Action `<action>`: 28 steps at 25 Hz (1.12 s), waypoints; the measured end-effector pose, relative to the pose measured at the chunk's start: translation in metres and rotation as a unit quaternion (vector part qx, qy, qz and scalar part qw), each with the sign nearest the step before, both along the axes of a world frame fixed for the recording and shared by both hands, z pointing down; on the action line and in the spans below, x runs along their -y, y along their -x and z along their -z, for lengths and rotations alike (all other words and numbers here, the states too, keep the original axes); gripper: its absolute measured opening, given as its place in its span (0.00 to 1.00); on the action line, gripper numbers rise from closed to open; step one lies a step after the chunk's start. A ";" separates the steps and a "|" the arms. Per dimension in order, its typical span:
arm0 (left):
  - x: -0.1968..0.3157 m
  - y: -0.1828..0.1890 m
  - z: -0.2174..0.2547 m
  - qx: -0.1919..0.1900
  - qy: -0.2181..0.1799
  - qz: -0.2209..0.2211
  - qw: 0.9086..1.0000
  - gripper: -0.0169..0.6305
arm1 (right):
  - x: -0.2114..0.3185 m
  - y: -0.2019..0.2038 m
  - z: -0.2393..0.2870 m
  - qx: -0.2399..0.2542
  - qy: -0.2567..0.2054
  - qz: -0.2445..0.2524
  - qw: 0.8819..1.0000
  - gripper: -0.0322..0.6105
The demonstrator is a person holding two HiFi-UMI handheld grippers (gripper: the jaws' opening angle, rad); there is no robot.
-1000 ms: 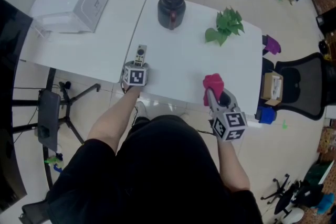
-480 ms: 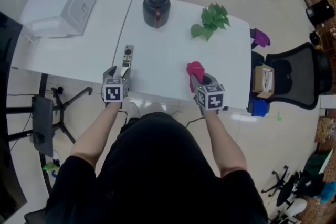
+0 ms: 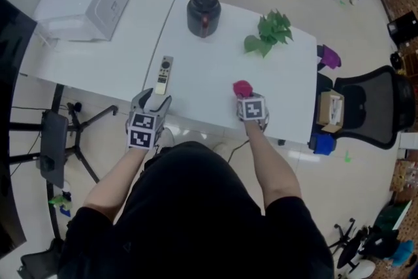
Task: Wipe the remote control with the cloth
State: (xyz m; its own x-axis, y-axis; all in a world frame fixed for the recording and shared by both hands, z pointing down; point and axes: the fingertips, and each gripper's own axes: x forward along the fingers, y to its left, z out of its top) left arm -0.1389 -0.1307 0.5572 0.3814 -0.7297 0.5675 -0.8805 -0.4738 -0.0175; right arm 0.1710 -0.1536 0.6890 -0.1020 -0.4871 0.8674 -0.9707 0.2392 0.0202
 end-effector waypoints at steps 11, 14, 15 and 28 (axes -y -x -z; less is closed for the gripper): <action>0.009 -0.023 0.021 -0.012 -0.027 -0.029 0.999 0.44 | -0.003 -0.018 0.039 0.021 -0.082 -0.006 0.996 0.30; 0.012 -0.034 0.035 -0.026 -0.039 -0.044 0.998 0.44 | -0.012 -0.017 0.085 0.042 -0.146 -0.002 0.988 0.30; 0.013 -0.038 0.040 -0.030 -0.044 -0.050 0.997 0.44 | -0.015 -0.014 0.103 0.051 -0.167 -0.001 0.985 0.30; -0.006 -0.121 0.135 -0.088 -0.127 -0.180 0.972 0.23 | -0.058 0.091 0.267 0.140 -0.320 0.107 0.931 0.14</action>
State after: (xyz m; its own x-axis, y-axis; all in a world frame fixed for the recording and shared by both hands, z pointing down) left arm -0.0176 -0.1247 0.4224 0.7126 -0.6386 0.2905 -0.6581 -0.7519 -0.0384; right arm 0.0805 -0.0955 0.4224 -0.4345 -0.8378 0.3305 -0.8910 0.4534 -0.0220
